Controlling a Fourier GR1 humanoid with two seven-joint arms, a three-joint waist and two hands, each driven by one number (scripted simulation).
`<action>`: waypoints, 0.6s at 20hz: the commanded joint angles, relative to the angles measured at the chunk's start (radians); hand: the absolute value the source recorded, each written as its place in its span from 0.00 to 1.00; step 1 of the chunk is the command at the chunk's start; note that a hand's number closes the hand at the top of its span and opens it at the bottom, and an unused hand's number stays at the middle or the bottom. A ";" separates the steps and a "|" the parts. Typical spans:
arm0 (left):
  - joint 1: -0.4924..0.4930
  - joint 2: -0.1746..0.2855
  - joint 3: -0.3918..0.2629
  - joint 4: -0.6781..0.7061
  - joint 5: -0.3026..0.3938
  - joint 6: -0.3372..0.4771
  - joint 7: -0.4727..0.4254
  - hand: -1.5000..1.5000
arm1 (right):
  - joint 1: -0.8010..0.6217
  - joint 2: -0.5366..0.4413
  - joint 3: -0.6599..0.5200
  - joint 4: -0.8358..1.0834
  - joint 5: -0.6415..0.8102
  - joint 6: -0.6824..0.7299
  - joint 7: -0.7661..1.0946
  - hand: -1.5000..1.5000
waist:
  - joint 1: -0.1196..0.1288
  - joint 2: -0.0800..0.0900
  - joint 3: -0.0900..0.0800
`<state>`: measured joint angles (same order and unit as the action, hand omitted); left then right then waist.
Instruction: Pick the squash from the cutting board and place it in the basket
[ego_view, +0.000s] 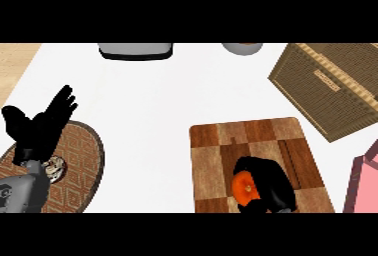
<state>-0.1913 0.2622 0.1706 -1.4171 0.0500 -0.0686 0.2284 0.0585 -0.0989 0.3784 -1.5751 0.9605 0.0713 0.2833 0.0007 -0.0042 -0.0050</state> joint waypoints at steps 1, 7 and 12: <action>-0.021 -0.020 -0.021 0.013 -0.013 0.007 -0.004 0.50 | -0.193 0.094 0.013 0.184 0.000 -0.115 0.223 1.00 | 0.023 0.011 0.006; -0.057 -0.033 -0.056 -0.008 -0.011 -0.015 0.003 0.50 | -0.475 0.098 -0.129 0.281 -0.022 -0.192 0.603 1.00 | 0.104 0.032 0.005; -0.089 -0.043 -0.078 0.014 -0.019 -0.022 0.011 0.50 | -0.703 0.098 -0.162 0.538 -0.083 -0.319 0.701 1.00 | 0.134 0.043 0.007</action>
<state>-0.2601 0.2288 0.1095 -1.4089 0.0385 -0.0901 0.2349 -0.4903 -0.0065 0.2382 -1.1982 0.9120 -0.1580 0.8834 0.1124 0.0331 0.0005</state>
